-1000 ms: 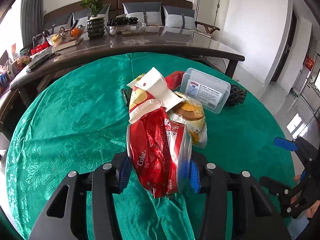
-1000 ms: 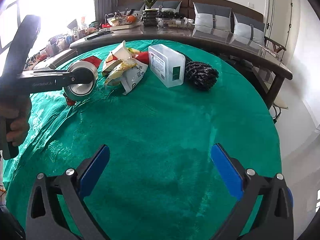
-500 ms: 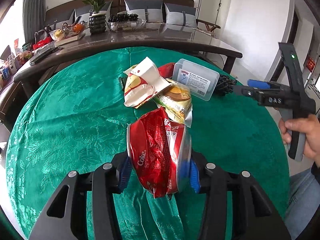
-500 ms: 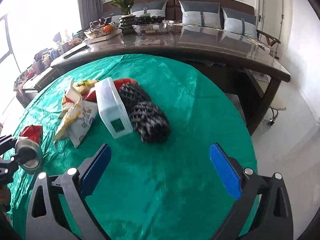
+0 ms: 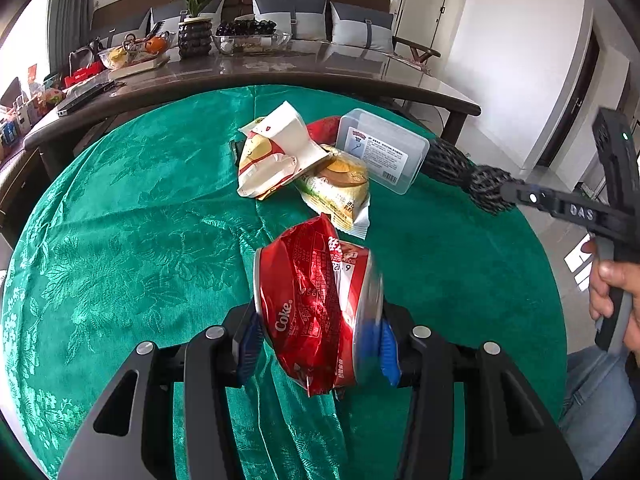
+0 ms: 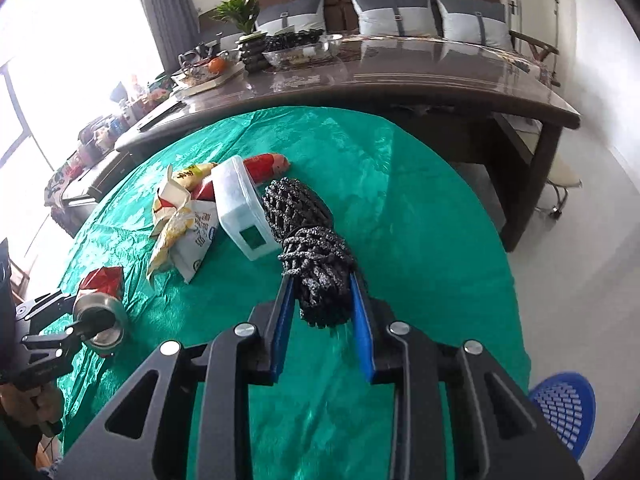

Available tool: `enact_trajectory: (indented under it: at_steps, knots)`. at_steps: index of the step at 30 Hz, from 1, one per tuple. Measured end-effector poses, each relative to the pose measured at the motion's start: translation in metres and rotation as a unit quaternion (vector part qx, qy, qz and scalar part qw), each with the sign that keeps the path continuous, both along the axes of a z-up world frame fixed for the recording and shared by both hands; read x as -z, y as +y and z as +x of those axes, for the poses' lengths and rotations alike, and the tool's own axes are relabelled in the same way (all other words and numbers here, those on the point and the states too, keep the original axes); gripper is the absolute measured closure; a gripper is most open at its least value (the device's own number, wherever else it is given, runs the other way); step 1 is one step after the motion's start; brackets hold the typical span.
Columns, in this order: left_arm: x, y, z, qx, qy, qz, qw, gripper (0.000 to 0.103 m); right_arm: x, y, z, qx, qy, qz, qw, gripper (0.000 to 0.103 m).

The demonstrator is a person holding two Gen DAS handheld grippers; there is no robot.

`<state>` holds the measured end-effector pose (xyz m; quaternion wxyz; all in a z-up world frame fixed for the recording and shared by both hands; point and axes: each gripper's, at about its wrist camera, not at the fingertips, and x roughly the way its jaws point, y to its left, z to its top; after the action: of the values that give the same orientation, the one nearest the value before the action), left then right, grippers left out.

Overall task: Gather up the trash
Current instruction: 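Grasp the crushed red Coke can with the left tool while the right tool grasps the black mesh nets, then carry the can and black nets to the blue wastebasket and open both tools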

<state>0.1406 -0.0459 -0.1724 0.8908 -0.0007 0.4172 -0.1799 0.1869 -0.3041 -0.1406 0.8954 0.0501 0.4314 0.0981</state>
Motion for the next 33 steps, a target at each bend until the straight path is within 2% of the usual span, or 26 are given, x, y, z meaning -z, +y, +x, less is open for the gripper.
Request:
enact_trajectory:
  at_steps: [4, 8, 9, 12, 14, 17, 18, 20, 23, 26, 28, 31, 32, 33]
  knots:
    - [-0.002, 0.0, -0.004, -0.002, 0.001, -0.003, 1.0, 0.056, 0.005, 0.002, -0.043, 0.031, 0.014, -0.001, 0.999, 0.076]
    - [-0.002, -0.002, -0.007, -0.001, 0.004, -0.003, 1.0, 0.056, 0.014, 0.018, -0.07, 0.016, 0.027, 0.012, 0.999, 0.069]
    - [-0.002, -0.003, -0.008, -0.001, 0.005, -0.002, 1.0, 0.056, 0.015, 0.021, -0.072, 0.009, 0.033, 0.022, 0.999, 0.063]
    - [-0.002, -0.001, -0.01, -0.003, 0.005, -0.003, 1.0, 0.056, 0.011, 0.025, -0.073, -0.009, 0.04, 0.038, 0.998, 0.057]
    - [-0.003, 0.001, -0.01, -0.005, 0.004, -0.004, 1.0, 0.056, 0.004, 0.027, -0.07, -0.018, 0.035, 0.022, 0.999, 0.055]
    - [-0.004, 0.001, -0.01, -0.005, 0.004, -0.006, 1.0, 0.056, -0.007, 0.031, -0.056, -0.034, 0.032, -0.005, 0.999, 0.041]
    - [-0.005, 0.0, -0.011, -0.004, 0.003, -0.006, 1.0, 0.056, -0.01, 0.035, -0.048, -0.048, 0.035, -0.015, 0.998, 0.041]
    - [-0.007, -0.001, -0.012, -0.003, 0.002, -0.005, 1.0, 0.056, -0.01, 0.042, -0.037, -0.076, 0.045, -0.025, 0.996, 0.041]
    - [-0.009, 0.0, -0.015, -0.002, 0.001, -0.005, 1.0, 0.056, -0.002, 0.058, -0.02, -0.127, 0.084, -0.033, 0.988, 0.041]
    - [-0.01, -0.001, -0.014, 0.0, 0.0, -0.004, 1.0, 0.056, 0.006, 0.069, -0.01, -0.134, 0.098, -0.074, 0.983, 0.041]
    - [-0.01, -0.002, -0.014, 0.001, 0.001, -0.003, 1.0, 0.056, 0.011, 0.07, -0.007, -0.133, 0.102, -0.074, 0.983, 0.041]
    - [-0.012, -0.007, -0.015, 0.007, 0.001, -0.001, 1.0, 0.056, 0.018, 0.073, -0.005, -0.143, 0.11, -0.07, 0.981, 0.059]
    - [-0.012, -0.01, -0.016, 0.009, 0.0, 0.0, 1.0, 0.056, 0.018, 0.072, -0.006, -0.142, 0.107, -0.074, 0.981, 0.071]
    - [-0.014, -0.012, -0.017, 0.013, -0.001, 0.001, 0.9999, 0.056, 0.017, 0.07, -0.008, -0.137, 0.101, -0.077, 0.982, 0.071]
